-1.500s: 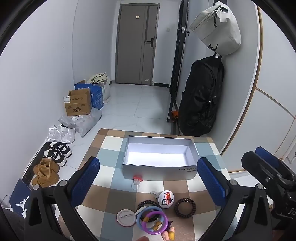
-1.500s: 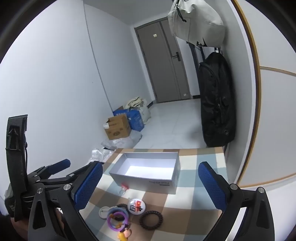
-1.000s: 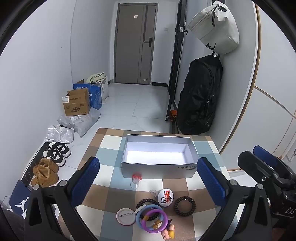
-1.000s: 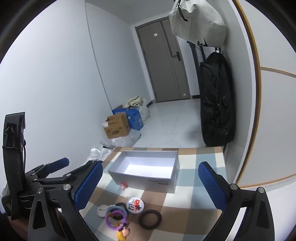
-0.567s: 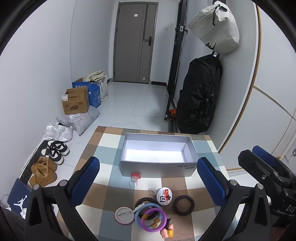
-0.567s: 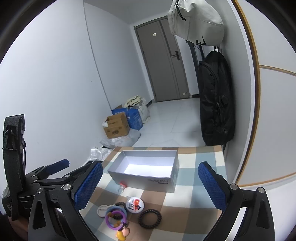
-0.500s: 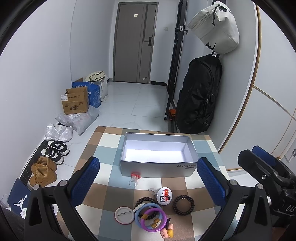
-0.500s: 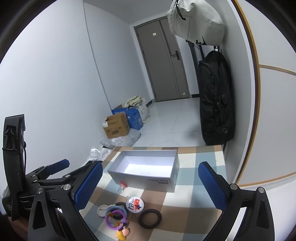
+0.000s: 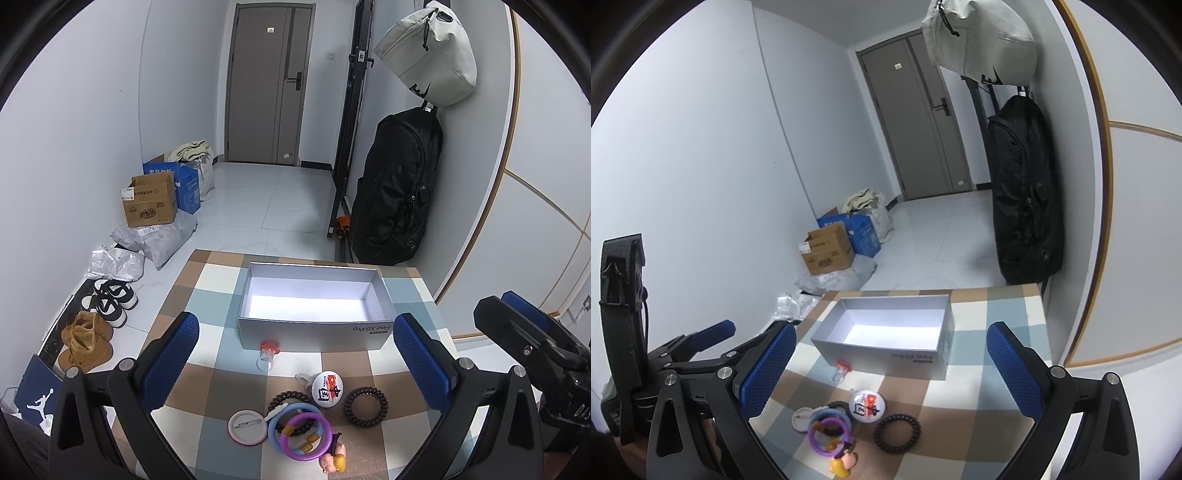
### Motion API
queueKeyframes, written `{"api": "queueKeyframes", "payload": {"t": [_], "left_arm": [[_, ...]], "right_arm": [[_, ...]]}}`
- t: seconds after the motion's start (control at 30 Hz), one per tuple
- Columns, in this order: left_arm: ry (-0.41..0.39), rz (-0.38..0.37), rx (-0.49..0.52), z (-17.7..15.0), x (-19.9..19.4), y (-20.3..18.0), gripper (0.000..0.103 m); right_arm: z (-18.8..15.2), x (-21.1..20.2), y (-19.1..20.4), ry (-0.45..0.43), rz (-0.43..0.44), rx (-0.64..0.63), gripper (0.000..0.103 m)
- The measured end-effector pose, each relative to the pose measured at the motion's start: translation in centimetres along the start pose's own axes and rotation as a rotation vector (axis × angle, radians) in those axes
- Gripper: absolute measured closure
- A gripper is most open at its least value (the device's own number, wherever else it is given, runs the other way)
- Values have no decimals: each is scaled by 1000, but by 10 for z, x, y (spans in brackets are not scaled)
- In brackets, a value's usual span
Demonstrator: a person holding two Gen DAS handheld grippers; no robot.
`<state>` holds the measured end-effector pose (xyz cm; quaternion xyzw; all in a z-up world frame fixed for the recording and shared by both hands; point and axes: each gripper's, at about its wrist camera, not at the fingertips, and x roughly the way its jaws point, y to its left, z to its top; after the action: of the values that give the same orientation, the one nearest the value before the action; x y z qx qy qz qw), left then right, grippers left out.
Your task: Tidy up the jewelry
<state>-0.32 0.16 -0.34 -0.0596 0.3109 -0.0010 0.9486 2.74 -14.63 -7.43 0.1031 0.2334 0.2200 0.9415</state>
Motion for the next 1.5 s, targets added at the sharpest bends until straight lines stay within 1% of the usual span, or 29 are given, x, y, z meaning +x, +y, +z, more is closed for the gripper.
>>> {"api": "queueKeyframes", "payload": {"t": [0.37, 0.9, 1.2, 1.37, 1.5], "left_arm": [[4, 2, -4, -1, 0, 0, 1], [16, -12, -2, -2, 2, -2, 1], [36, -23, -8, -5, 6, -2, 1], [70, -42, -8, -11, 11, 0, 1], [121, -64, -16, -20, 15, 7, 1]], "right_arm": [[-3, 2, 2, 3, 0, -14, 0], [-2, 1, 2, 5, -1, -3, 0], [-2, 1, 2, 17, -4, -1, 0], [-1, 3, -1, 27, -9, 8, 0], [-2, 7, -3, 46, -27, 8, 0]]}}
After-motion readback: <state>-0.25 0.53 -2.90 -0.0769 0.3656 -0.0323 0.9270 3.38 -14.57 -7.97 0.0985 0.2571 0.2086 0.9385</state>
